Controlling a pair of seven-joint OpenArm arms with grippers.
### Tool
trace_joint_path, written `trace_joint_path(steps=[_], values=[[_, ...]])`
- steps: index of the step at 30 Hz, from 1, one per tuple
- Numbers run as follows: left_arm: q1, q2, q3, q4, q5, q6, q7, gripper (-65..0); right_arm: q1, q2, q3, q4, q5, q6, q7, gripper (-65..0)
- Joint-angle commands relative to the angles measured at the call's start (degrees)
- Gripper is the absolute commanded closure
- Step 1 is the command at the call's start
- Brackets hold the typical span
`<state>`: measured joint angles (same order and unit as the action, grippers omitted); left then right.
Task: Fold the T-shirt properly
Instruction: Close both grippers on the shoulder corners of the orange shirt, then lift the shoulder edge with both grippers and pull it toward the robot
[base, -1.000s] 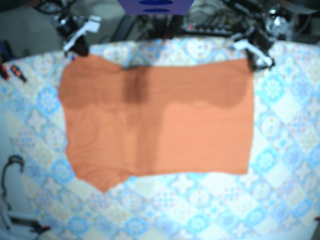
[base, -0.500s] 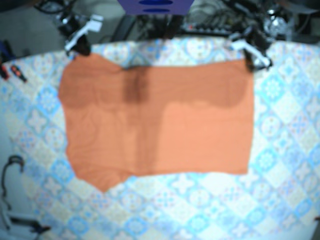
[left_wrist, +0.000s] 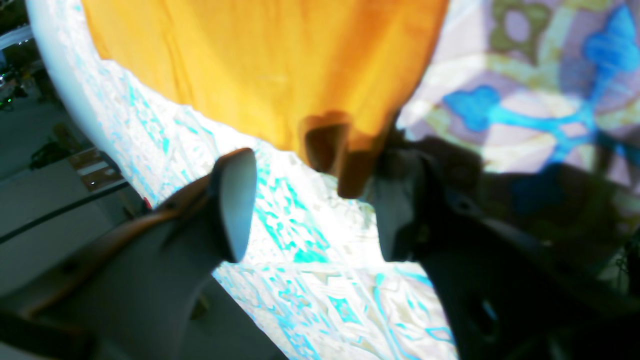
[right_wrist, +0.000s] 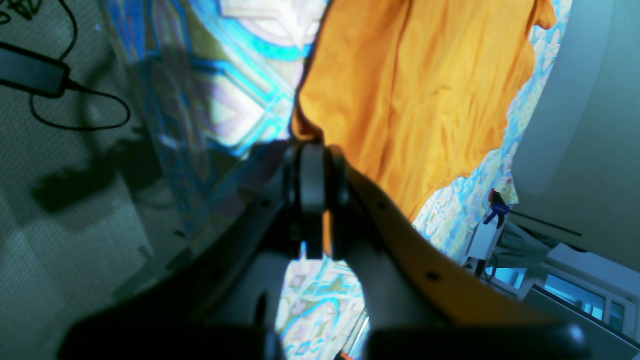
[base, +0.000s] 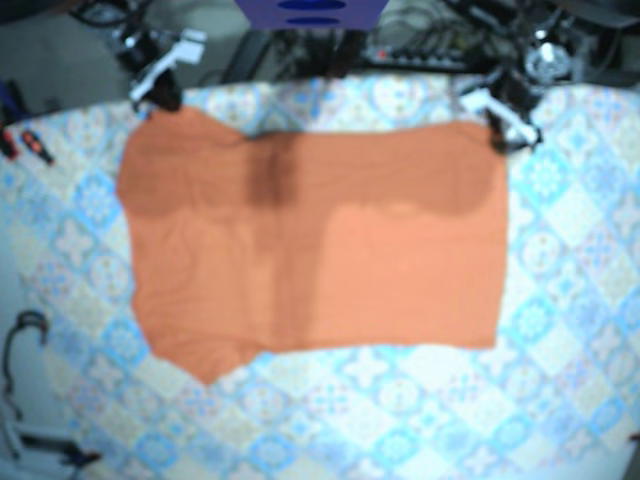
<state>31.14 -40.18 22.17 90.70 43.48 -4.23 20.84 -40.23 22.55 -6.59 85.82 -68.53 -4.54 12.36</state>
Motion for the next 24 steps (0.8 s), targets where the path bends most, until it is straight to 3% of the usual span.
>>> trace_joint_path(steps=[1, 9, 19, 22, 24], values=[[0.0, -0.1, -0.1, 0.4, 0.1, 0.3, -0.5, -30.3, -0.4, 0.5, 0.2, 0.5, 0.4, -0.9, 0.3, 0.0], [0.0, 0.1, -0.1, 0.5, 0.1, 0.4, -0.8, -13.1, -0.4, 0.5, 0.2, 0.5, 0.4, -0.9, 0.3, 0.0], [0.2, 0.1, -0.2, 0.6, 0.2, 0.6, -0.8, -10.6, -0.4, 0.5, 0.4, 0.5, 0.4, -0.9, 0.3, 0.0], [0.2, 0.1, -0.2, 0.7, 0.2, 0.7, -0.6, -0.7, -0.4, 0.5, 0.4, 0.5, 0.4, -0.9, 0.3, 0.0], [0.2, 0.1, -0.2, 0.7, 0.5, 0.8, -0.6, 0.0, -0.4, 0.5, 0.4, 0.5, 0.4, -0.9, 0.3, 0.0]])
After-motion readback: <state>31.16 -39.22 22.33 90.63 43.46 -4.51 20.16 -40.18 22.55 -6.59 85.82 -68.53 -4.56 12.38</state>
